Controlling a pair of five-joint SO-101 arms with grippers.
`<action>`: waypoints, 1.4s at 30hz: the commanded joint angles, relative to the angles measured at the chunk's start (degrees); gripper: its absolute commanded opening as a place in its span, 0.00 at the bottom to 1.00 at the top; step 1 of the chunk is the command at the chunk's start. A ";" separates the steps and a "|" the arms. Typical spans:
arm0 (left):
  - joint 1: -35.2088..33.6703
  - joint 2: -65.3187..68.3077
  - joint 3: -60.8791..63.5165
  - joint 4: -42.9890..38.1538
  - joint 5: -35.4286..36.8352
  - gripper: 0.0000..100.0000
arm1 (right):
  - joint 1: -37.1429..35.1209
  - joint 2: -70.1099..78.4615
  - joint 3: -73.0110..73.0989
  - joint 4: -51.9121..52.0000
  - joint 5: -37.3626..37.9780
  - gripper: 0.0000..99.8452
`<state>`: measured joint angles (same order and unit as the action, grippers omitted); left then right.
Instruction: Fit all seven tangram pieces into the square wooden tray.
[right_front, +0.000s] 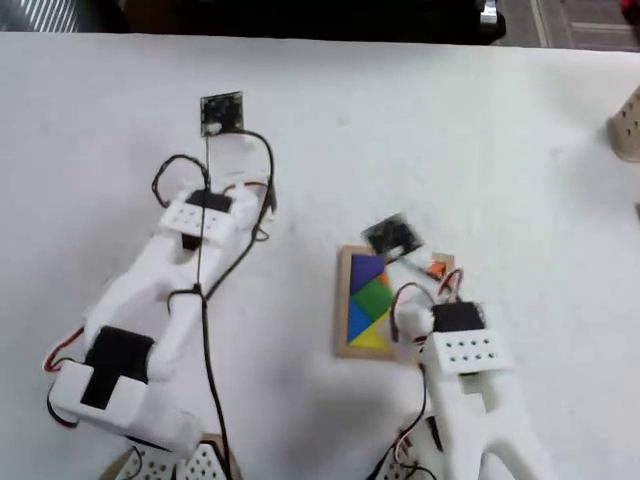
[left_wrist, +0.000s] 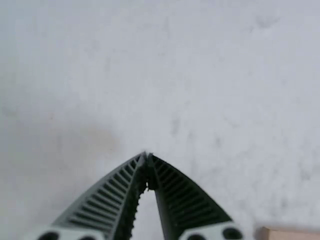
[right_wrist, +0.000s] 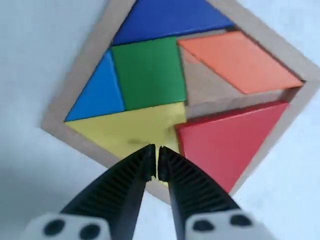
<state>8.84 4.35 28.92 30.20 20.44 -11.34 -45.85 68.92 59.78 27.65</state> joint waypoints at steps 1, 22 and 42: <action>-0.13 -0.31 -3.69 -1.14 -0.53 0.02 | -0.48 -0.75 -0.26 -1.45 0.26 0.02; -0.13 -0.31 -3.52 -1.14 -0.53 0.02 | 7.08 13.41 -7.12 -4.88 0.26 0.02; -0.13 -0.40 -3.69 -1.14 -0.53 0.02 | 15.69 9.89 -5.36 -7.52 -1.76 0.02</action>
<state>8.84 4.35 28.92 30.20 20.44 4.04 -40.04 66.90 53.80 26.24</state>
